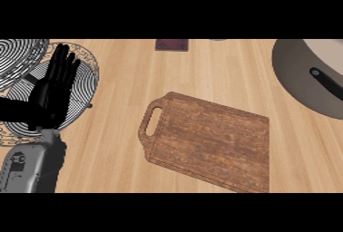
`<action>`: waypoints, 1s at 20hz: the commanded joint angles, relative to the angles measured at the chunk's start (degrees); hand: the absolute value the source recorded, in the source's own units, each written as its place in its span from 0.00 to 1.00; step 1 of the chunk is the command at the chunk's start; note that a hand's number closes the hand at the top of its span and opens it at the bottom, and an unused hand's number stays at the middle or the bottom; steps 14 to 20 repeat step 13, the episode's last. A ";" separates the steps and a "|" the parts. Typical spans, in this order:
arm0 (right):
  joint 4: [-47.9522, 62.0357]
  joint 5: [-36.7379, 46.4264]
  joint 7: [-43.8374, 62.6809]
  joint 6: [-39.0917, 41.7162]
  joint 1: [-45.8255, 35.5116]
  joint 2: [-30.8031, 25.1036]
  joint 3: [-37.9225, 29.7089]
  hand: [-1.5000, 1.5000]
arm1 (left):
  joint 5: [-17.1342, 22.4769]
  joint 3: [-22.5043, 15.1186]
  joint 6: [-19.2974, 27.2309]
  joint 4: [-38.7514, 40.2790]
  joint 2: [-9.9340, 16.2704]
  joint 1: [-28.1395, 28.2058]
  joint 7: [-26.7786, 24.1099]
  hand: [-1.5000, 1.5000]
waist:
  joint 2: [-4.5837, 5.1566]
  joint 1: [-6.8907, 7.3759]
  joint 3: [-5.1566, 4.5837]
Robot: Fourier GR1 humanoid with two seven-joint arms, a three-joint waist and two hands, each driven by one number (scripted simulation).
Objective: Pick the can from the cutting board and place it in the pot
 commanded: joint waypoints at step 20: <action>1.40 -4.65 -4.37 9.16 10.94 -7.65 -4.83 0.00 | -0.04 0.33 0.87 0.10 -0.51 -0.75 0.24 0.50 | 0.38 -0.09 0.43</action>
